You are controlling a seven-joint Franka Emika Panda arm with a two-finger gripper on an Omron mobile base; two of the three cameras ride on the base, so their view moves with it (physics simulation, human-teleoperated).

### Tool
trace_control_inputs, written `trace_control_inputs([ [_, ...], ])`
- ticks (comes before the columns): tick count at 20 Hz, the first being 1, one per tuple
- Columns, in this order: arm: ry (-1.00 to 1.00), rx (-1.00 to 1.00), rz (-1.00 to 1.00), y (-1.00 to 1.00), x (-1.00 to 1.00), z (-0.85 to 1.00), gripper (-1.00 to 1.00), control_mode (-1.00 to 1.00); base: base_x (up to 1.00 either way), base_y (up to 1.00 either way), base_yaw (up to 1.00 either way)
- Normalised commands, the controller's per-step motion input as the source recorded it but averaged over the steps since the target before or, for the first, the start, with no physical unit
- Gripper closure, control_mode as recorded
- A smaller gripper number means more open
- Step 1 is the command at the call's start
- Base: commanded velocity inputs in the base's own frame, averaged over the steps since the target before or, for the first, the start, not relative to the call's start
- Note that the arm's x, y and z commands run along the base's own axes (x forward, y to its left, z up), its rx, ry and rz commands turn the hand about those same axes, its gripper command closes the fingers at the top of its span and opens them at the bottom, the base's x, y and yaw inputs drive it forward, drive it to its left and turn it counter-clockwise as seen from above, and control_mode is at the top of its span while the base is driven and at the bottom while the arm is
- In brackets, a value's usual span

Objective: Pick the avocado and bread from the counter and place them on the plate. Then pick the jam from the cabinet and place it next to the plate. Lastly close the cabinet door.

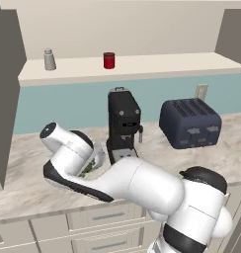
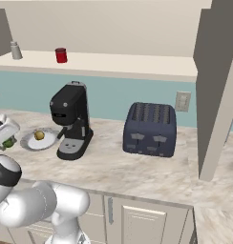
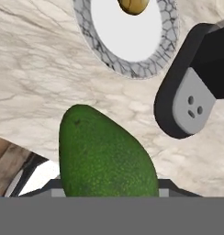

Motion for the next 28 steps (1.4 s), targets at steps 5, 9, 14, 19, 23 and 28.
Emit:
trace_control_inputs([
  [5,-0.08,0.01,0.02,0.00,0.51,0.06,1.00,-1.00,0.00,0.00,0.00],
  [9,0.00,0.09,0.00,0.00,0.94,0.39,1.00,-1.00,0.00,0.00,0.00],
  [14,0.07,0.04,0.00,0.00,0.92,-0.03,1.00,-1.00,0.00,0.00,0.00],
  [19,0.07,0.00,0.00,0.00,0.44,-0.58,1.00,-1.00,0.00,0.00,0.00],
  [23,0.00,0.00,0.00,0.00,0.46,-0.51,1.00,-1.00,0.00,0.00,0.00],
  [28,0.00,0.00,0.00,0.26,0.64,-0.29,-1.00,-1.00,0.00,0.00,0.00],
])
